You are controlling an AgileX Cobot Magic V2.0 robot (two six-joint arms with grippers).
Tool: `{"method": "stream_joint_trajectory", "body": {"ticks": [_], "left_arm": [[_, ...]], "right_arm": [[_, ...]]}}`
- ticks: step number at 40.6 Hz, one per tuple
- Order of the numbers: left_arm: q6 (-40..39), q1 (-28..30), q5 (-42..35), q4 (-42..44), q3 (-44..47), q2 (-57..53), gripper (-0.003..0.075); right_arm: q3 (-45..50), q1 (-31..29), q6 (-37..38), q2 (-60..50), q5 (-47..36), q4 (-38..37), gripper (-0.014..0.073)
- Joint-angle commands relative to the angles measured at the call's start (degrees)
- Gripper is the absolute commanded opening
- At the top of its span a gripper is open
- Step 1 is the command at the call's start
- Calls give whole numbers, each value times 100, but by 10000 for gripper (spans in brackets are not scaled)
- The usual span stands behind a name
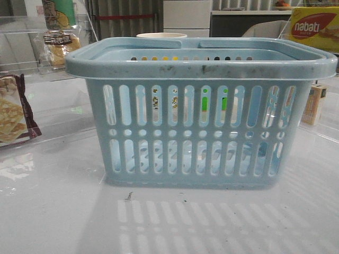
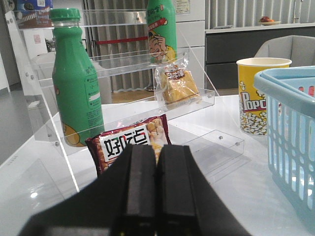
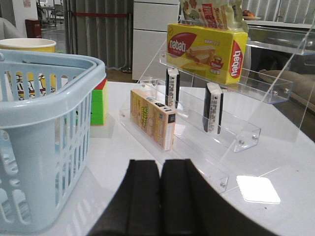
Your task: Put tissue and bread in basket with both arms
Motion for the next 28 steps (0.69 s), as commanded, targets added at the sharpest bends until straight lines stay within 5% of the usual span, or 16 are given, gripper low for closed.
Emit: {"method": "stream_joint_trajectory", "body": {"ticks": [1, 28], "left_arm": [[-42, -21, -488, -39, -3, -92, 90], [-42, -21, -488, -39, -3, -92, 90]], "right_arm": [[5, -27, 1, -102, -452, -58, 55], [5, -27, 1, -102, -586, -58, 55]]}}
